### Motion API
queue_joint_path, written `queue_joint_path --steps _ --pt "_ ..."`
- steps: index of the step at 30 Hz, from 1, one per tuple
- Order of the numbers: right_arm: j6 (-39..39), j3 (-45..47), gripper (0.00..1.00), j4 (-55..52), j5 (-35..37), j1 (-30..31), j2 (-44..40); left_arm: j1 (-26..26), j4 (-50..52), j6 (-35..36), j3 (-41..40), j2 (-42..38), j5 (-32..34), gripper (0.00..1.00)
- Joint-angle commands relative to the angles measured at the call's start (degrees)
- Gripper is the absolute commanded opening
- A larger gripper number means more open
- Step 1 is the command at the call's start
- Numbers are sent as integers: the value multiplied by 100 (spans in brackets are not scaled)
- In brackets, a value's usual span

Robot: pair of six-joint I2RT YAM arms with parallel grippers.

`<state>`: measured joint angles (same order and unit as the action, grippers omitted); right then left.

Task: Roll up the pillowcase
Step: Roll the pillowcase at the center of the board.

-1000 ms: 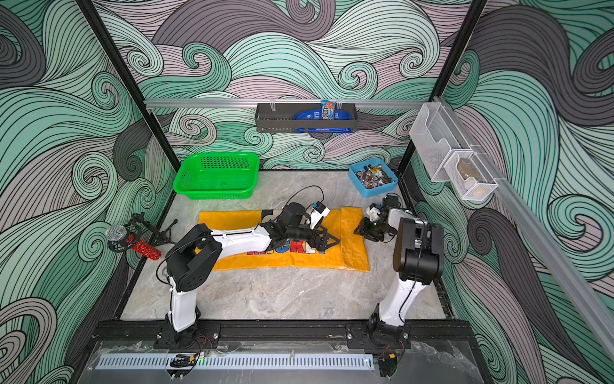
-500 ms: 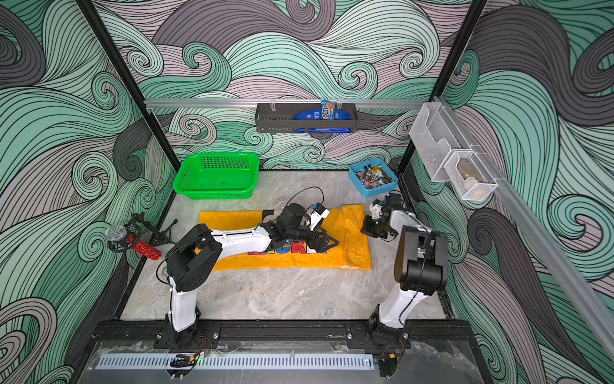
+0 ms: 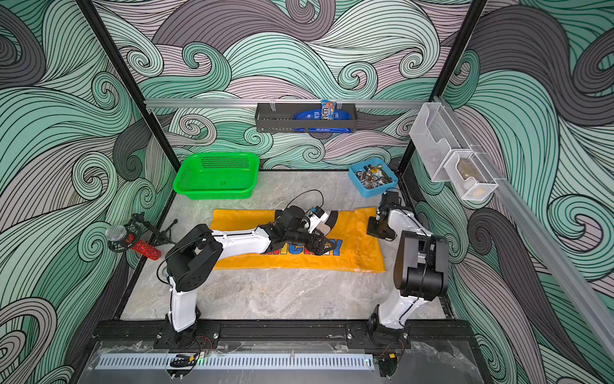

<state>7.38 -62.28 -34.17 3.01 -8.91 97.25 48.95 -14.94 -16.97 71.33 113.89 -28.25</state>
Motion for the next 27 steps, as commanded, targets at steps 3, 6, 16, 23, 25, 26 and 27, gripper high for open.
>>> queue_joint_path --steps 3,6,16,23,25,26,27 --pt "404 -205 9 -322 632 425 -75 -17 88 124 -97 -203 70 96" --pt "535 -187 12 -403 633 591 -74 -25 102 132 -102 -192 49 96" --pt "901 -600 19 -716 401 1261 9 -52 144 133 -195 -242 39 96" --pt "1230 -794 12 -723 58 1713 195 -60 126 115 -278 -289 48 96" --pt "1303 -870 8 -723 -133 1805 304 -69 123 115 -299 -306 48 96" --pt "1331 -902 6 -731 -217 1844 348 -70 131 115 -310 -319 54 96" --pt "1365 -938 5 -722 -274 1901 391 -78 133 115 -329 -334 56 96"
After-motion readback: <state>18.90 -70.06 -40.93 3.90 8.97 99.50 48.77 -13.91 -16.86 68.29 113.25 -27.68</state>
